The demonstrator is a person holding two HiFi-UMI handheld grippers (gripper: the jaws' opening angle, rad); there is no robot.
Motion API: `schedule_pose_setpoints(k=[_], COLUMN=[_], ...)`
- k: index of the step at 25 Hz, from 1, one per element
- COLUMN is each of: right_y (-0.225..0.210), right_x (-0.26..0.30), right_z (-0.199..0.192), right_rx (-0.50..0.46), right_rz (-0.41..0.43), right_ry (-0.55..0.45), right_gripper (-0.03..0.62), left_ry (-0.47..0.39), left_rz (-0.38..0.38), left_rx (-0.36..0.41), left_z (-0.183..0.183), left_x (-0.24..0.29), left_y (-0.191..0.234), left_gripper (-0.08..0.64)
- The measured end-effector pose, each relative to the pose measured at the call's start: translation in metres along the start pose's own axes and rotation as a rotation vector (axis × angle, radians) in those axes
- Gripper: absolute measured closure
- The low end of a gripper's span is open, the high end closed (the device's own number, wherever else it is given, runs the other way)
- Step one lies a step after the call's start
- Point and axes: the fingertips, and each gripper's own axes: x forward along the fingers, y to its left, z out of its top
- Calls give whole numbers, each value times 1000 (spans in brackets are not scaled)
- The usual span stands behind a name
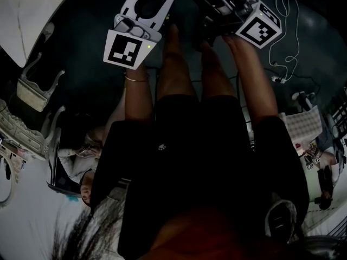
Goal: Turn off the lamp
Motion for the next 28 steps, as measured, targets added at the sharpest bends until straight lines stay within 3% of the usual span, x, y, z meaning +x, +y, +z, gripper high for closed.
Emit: schedule_pose_setpoints(k=[28], right_y=[0], right_x=[-1], right_z=[-5], right_rx=[-23], right_rz=[0], right_ry=[30], right_gripper=[515], left_ry=[-11], left_rz=[-28], left_rx=[-32], left_z=[6], left_x=[1], left_y=[-4], left_gripper=[537])
